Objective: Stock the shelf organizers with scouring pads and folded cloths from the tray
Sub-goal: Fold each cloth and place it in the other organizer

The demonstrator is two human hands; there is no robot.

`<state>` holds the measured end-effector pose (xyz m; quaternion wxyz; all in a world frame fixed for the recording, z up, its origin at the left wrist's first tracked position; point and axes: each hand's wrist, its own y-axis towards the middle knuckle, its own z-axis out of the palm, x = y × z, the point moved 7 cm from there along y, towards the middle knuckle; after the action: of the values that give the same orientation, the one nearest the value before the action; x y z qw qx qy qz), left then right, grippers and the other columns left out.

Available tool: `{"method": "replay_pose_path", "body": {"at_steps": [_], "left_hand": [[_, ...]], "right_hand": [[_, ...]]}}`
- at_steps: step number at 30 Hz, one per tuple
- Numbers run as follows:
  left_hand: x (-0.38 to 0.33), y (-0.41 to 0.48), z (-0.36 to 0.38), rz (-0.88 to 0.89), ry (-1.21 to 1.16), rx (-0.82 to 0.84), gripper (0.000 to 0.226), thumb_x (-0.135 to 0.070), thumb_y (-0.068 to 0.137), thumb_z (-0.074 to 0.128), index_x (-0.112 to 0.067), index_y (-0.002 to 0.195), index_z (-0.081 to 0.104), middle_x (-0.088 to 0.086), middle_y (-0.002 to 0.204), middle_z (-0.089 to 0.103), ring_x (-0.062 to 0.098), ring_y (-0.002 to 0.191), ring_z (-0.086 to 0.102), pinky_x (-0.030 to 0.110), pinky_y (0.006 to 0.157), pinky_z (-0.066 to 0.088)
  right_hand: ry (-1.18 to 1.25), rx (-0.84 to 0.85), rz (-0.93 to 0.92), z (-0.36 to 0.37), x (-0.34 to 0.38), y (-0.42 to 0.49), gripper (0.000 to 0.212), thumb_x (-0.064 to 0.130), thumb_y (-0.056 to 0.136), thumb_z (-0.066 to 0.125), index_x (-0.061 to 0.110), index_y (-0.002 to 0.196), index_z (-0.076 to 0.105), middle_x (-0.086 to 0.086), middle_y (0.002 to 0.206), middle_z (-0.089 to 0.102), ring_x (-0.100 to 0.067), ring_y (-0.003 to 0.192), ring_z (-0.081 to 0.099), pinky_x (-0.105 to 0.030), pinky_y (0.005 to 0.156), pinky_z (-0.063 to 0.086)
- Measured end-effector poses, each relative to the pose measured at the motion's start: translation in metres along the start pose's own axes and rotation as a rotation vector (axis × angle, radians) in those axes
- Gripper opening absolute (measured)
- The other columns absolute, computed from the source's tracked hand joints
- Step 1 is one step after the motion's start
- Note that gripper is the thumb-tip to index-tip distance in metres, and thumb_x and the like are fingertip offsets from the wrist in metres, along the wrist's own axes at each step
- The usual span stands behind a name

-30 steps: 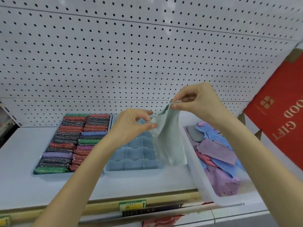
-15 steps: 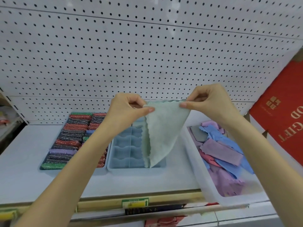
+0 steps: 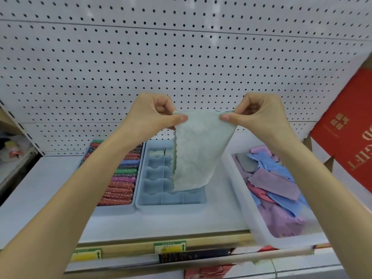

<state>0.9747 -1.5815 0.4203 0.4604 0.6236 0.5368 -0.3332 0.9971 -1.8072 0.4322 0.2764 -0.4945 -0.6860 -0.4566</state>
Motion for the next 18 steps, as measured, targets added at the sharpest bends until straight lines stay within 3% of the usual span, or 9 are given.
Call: {"method": "replay_pose_path", "body": {"at_steps": [3,6,8,12,15,18], "left_hand": [[-0.004,0.000,0.001,0.002,0.002,0.011,0.018,-0.011,0.074,0.079,-0.005,0.073,0.062,0.009,0.071,0.073,0.011,0.063,0.069,0.017,0.063,0.053],[-0.006,-0.002,0.004,-0.014,0.037,0.062,0.017,-0.011,0.075,0.079,-0.014,0.088,0.069,0.017,0.074,0.070,0.006,0.056,0.060,0.010,0.059,0.049],[-0.004,-0.002,0.010,-0.030,0.126,0.130,0.017,-0.014,0.076,0.077,-0.017,0.092,0.072,0.011,0.072,0.070,0.000,0.050,0.054,0.005,0.053,0.042],[0.002,-0.003,0.017,-0.083,0.133,0.182,0.004,-0.013,0.084,0.070,-0.011,0.088,0.068,-0.003,0.061,0.067,0.004,0.050,0.060,0.015,0.047,0.047],[0.003,-0.006,0.021,-0.083,-0.003,0.204,0.005,-0.009,0.092,0.060,-0.005,0.094,0.060,0.013,0.075,0.071,0.017,0.066,0.072,0.022,0.060,0.057],[0.000,-0.007,0.018,-0.071,-0.082,0.164,0.013,-0.009,0.091,0.061,0.001,0.100,0.063,0.020,0.084,0.071,0.020,0.073,0.073,0.026,0.069,0.059]], "right_hand": [[0.025,0.003,-0.014,-0.004,0.001,-0.001,0.029,0.018,0.064,0.086,0.015,0.067,0.058,-0.002,0.062,0.061,-0.009,0.056,0.050,-0.018,0.055,0.045],[0.007,0.132,-0.016,0.000,0.003,-0.004,0.023,0.017,0.069,0.083,0.021,0.086,0.067,-0.001,0.064,0.060,-0.004,0.056,0.048,-0.012,0.057,0.043],[-0.086,0.229,-0.011,0.004,0.003,-0.007,0.016,0.018,0.072,0.080,0.019,0.085,0.071,0.004,0.061,0.059,-0.001,0.054,0.046,-0.009,0.056,0.041],[-0.110,0.346,0.061,0.010,-0.002,-0.016,0.009,0.015,0.085,0.069,0.009,0.079,0.065,0.013,0.053,0.060,-0.004,0.046,0.057,-0.015,0.045,0.038],[0.097,0.377,0.127,0.012,-0.008,-0.022,0.007,0.009,0.089,0.063,0.003,0.086,0.063,-0.001,0.070,0.068,-0.016,0.068,0.070,-0.018,0.057,0.050],[0.196,0.426,0.141,0.013,-0.008,-0.025,0.006,0.001,0.086,0.062,0.001,0.090,0.067,-0.003,0.074,0.072,-0.009,0.069,0.068,-0.014,0.068,0.051]]}}
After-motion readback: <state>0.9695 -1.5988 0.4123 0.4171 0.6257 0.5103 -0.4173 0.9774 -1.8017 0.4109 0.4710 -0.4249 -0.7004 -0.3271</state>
